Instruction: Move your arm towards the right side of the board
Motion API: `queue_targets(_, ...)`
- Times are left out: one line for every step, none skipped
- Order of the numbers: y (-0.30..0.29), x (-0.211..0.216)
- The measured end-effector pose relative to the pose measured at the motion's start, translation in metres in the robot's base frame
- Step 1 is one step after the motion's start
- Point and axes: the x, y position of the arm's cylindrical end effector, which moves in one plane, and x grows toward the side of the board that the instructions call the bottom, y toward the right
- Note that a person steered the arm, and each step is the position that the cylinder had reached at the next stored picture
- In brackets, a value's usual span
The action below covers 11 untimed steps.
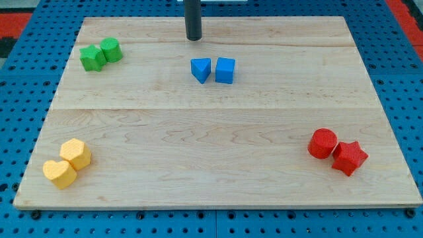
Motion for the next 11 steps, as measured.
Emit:
queue_targets(0.0029, 0.0000)
queue_targets(0.0051, 0.0000)
queue_targets(0.0035, 0.0000)
queue_targets(0.0007, 0.0000)
queue_targets(0.0007, 0.0000)
queue_targets(0.0005, 0.0000)
queue_targets(0.0001, 0.0000)
queue_targets(-0.0001, 0.0000)
queue_targets(-0.0022, 0.0000)
queue_targets(-0.0022, 0.0000)
queue_targets(0.0059, 0.0000)
